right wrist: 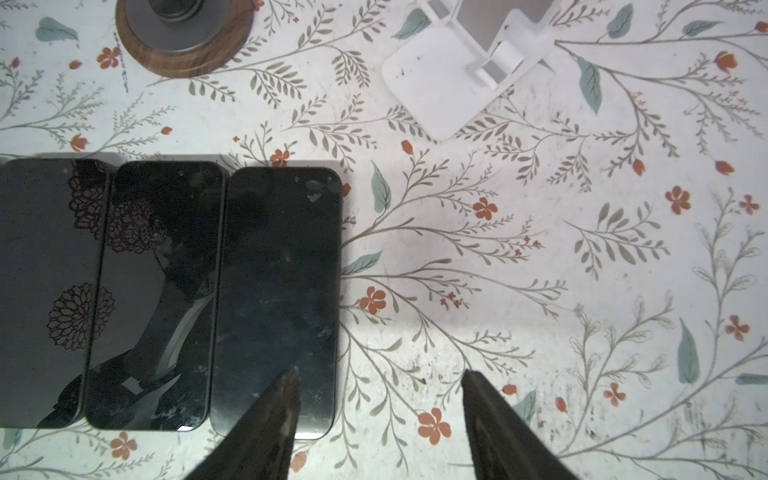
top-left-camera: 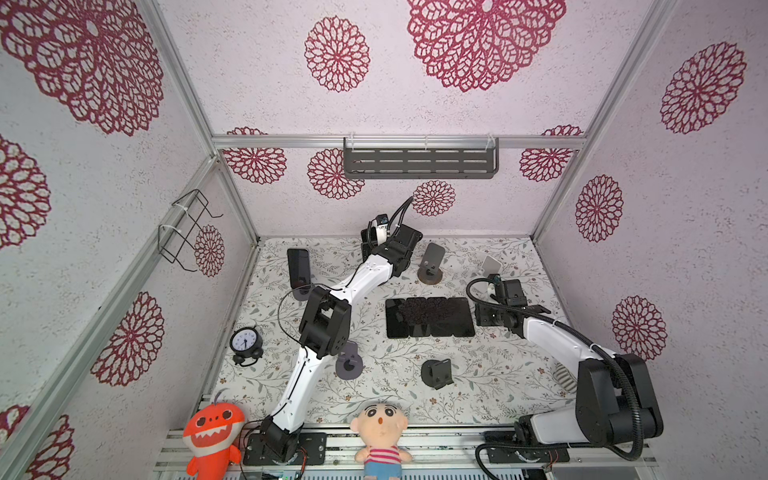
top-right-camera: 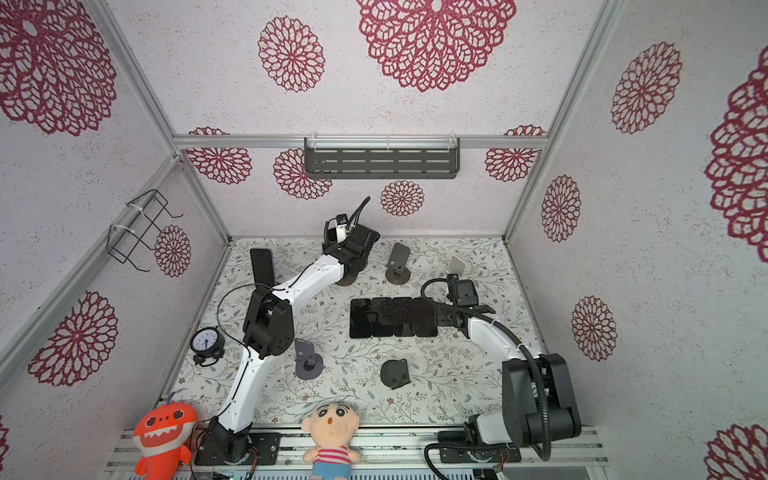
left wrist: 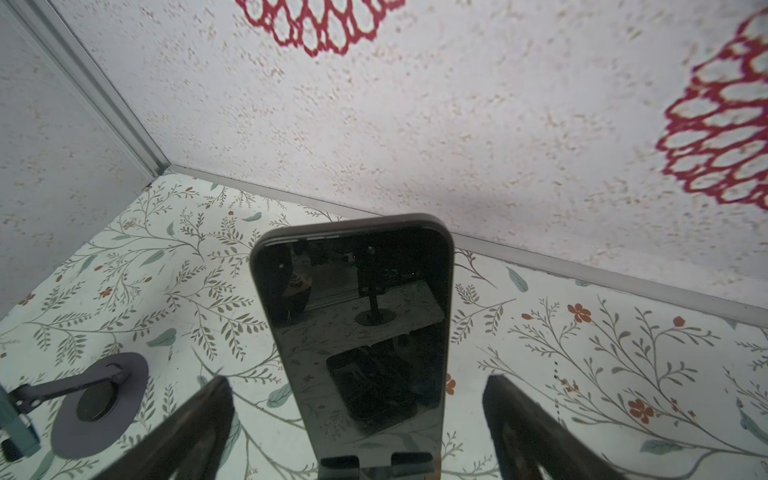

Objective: Remove the phone from the phone stand
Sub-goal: 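Grip the standing phone with the left gripper and lift it off the stand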

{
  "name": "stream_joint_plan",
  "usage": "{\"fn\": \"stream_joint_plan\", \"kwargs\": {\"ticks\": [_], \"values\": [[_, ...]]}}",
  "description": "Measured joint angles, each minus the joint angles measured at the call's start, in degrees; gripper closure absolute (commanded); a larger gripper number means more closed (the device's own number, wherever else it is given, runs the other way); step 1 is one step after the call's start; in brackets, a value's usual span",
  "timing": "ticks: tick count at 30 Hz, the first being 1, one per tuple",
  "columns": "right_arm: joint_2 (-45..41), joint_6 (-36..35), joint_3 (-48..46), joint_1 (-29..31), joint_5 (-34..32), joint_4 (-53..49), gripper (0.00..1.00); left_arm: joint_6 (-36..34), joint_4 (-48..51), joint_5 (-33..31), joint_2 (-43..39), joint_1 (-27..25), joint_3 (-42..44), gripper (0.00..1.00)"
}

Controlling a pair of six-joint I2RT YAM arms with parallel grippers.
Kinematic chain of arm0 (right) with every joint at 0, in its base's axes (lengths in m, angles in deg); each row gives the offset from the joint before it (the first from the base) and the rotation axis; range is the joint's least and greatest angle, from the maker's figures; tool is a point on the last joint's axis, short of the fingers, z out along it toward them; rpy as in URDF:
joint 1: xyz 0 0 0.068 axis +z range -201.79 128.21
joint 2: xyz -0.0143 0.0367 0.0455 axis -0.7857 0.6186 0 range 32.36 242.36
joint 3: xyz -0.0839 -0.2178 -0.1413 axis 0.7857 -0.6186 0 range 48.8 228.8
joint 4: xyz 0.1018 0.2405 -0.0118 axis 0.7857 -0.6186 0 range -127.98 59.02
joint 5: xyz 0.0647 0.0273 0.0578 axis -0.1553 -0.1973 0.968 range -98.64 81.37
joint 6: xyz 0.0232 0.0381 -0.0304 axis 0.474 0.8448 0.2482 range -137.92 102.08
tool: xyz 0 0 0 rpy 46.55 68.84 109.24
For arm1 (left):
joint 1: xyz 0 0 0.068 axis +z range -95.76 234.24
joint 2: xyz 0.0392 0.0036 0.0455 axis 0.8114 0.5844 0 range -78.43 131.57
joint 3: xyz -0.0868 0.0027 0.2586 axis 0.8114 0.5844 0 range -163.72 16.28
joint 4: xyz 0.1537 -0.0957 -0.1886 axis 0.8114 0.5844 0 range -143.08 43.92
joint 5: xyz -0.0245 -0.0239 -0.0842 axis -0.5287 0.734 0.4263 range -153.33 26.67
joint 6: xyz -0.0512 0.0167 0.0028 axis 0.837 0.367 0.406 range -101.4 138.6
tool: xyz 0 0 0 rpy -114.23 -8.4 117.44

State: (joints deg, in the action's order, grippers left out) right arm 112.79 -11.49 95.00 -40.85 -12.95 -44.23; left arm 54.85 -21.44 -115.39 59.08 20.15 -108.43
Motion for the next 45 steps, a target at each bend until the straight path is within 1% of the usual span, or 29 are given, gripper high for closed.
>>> {"fn": "stream_joint_plan", "kwargs": {"ticks": [9,14,18,22,29,37,39,45], "values": [[-0.1,-0.9,-0.9,0.0,0.0,0.6,0.34,-0.3,-1.4,0.6,2.8,1.6,0.0,0.01],[-0.4,-1.2,-1.2,0.0,-0.1,0.8,0.35,-1.8,-3.1,1.6,3.2,2.1,0.0,0.09],[-0.4,-1.5,-1.2,0.0,-0.1,1.4,0.35,-3.1,-4.2,2.0,3.2,2.2,0.0,0.17],[-0.4,-1.5,-1.2,0.0,-0.1,1.5,0.34,-3.5,-4.9,2.3,3.2,2.2,0.0,0.22],[-0.4,-1.5,-1.2,0.0,-0.2,1.5,0.35,-3.5,-5.5,2.2,3.2,2.2,0.2,0.23],[-0.4,-1.9,-1.2,0.0,0.1,1.5,0.35,-3.4,-8.0,1.9,1.1,1.8,4.2,0.27],[-0.4,-1.9,-1.2,0.0,0.2,1.5,0.35,-3.4,-7.7,2.4,0.1,1.7,5.1,0.29],[-0.4,-1.9,-1.2,0.0,1.1,1.5,0.35,-3.1,-5.5,3.8,-1.7,1.7,6.3,0.30]]}}
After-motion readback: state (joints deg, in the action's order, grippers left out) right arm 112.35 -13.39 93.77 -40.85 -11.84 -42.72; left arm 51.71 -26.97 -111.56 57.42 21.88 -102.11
